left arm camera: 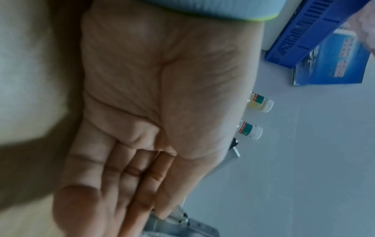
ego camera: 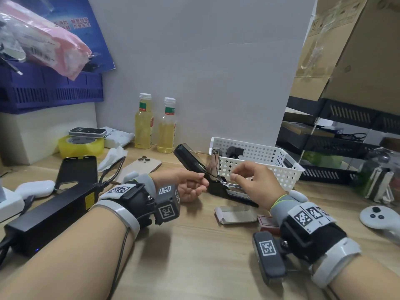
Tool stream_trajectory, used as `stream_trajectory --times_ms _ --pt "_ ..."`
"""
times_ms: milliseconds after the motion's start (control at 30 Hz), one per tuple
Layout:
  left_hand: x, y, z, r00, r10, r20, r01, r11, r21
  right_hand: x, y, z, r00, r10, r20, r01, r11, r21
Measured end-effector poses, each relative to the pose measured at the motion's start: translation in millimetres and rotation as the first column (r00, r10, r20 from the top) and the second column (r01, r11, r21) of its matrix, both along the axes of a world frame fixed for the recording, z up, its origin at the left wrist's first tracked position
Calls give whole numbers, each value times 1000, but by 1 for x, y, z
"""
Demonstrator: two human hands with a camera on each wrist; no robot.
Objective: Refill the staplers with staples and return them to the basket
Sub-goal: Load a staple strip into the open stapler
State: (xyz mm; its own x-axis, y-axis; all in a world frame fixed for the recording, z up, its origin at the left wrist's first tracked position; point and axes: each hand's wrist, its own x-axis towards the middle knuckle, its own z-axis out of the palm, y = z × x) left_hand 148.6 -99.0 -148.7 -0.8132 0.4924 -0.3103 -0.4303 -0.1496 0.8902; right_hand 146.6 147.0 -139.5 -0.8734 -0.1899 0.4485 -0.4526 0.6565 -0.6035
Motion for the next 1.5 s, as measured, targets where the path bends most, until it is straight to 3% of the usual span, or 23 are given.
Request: stream_trajectory --times_ms 133,233,500,667,900,1200,1367,1500 --pt "-3 -8 4 996 46 73 -39 995 -93 -6 -10 -2 1000 -14 26 10 992 126" --pt "-5 -15 3 991 105 83 -94 988 -122 -7 -13 -4 998 18 65 -27 990 136" --pt "-3 -20 -1 954 295 -55 -286 949 131 -9 -2 -5 999 -36 30 36 999 -17" --pt "-7 -15 -5 922 362 -140 -339 927 161 -12 0 -8 998 -17 56 21 998 -59" --pt "-10 -16 -7 920 353 -172 -332 933 139 -16 0 -11 991 -11 131 9 1000 21" --pt "-14 -16 -10 922 341 -185 -319 938 136 -18 -1 -14 983 17 181 -11 999 -33" --pt "-16 -18 -10 925 329 -190 -307 942 132 -12 2 -8 987 8 159 -10 1000 13" --pt "-16 -18 -13 922 334 -198 -310 940 140 -5 5 -1 991 0 134 -20 990 143"
